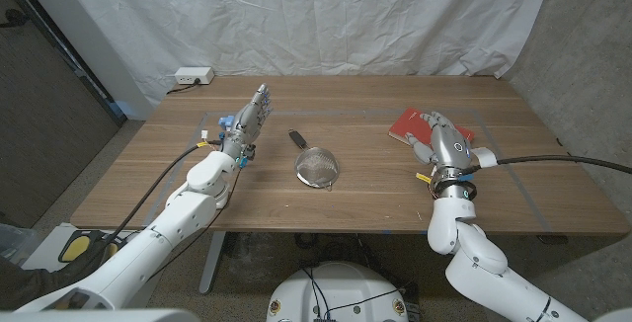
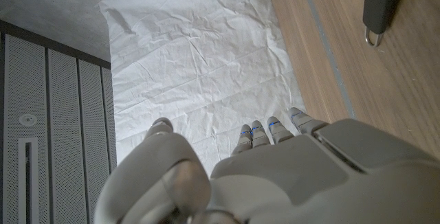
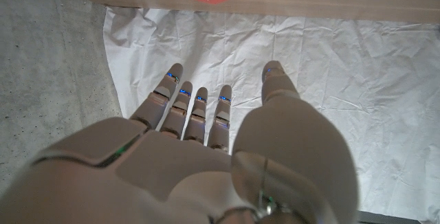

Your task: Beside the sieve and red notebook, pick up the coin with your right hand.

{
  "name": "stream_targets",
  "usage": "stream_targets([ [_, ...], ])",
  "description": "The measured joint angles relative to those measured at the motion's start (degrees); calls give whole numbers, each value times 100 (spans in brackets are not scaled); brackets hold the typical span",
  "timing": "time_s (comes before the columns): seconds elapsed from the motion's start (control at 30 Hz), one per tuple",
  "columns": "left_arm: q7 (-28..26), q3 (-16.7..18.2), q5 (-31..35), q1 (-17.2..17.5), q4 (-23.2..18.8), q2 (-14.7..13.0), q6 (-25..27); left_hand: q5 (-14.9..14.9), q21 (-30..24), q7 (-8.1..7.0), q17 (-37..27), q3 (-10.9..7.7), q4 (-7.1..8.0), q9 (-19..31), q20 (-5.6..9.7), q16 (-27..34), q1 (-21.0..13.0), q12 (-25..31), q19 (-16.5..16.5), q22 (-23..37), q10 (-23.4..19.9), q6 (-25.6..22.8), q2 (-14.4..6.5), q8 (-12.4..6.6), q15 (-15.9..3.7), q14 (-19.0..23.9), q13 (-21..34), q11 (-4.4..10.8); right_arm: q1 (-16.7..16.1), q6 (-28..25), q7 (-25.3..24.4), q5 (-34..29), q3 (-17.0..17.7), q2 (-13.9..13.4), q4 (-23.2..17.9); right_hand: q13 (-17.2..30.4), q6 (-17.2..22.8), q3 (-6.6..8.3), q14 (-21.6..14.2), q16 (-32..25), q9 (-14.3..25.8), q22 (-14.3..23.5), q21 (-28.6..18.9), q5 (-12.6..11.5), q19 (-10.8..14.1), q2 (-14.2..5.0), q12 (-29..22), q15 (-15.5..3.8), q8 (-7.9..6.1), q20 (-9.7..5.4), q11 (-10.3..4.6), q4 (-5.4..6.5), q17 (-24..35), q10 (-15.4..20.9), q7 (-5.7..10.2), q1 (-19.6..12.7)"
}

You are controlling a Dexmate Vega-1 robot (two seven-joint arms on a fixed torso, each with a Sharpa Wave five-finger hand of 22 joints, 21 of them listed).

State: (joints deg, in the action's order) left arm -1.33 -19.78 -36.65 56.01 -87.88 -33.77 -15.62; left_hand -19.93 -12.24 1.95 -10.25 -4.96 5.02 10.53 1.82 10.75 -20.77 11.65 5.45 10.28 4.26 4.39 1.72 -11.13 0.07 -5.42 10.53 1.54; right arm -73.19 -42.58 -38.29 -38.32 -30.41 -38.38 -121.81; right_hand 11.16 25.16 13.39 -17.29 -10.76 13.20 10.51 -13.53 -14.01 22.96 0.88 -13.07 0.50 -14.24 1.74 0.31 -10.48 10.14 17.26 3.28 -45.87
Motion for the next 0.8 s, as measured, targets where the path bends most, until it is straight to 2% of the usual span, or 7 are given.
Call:
stream_targets([
  [0.3,-69,34,11,91,-80,-14,-35,0,0,0,0,14,-14,0,0,0,0,0,0,-1,0,0,0,0,20,-20,0,0,260,-650,287,-341,-390,-28,0,19,32,-3,76,40,53,0,44,-62,-43,75,43,-7,0,-2,-8,2,-2,-190,32,-211],
  [0.37,-73,35,11,100,-86,-14,-45,0,0,0,0,14,-14,0,0,0,0,0,0,-1,0,0,0,0,20,-20,0,0,313,-818,355,-418,-473,-28,-1,19,32,-2,94,40,77,0,44,-62,-72,75,54,12,-40,-32,-2,32,3,-205,32,-211],
  [0.47,-73,38,11,112,-86,-7,-45,0,0,0,0,14,-14,0,0,0,0,0,0,-1,0,0,0,0,20,-20,0,0,313,-1034,436,-513,-473,-28,-1,19,55,-33,109,40,90,0,44,-85,-114,75,79,26,-62,10,2,63,14,-209,54,-211],
  [0.73,-35,42,-3,141,-23,64,-200,0,38,1,0,14,-14,0,0,0,0,0,0,-1,0,-1,0,0,20,-20,0,0,614,-1706,632,-895,-967,27,57,18,86,-64,125,40,132,0,83,-106,-156,75,78,43,-63,9,-29,128,14,-297,41,-211],
  [0.8,-35,43,-3,147,-9,71,-200,0,38,21,0,24,-4,0,0,0,0,0,0,-1,0,-21,0,0,20,-20,0,0,614,-1844,674,-974,-967,27,57,18,86,-74,125,40,158,22,91,-106,-155,75,78,43,-63,10,-29,151,23,-297,41,-211],
])
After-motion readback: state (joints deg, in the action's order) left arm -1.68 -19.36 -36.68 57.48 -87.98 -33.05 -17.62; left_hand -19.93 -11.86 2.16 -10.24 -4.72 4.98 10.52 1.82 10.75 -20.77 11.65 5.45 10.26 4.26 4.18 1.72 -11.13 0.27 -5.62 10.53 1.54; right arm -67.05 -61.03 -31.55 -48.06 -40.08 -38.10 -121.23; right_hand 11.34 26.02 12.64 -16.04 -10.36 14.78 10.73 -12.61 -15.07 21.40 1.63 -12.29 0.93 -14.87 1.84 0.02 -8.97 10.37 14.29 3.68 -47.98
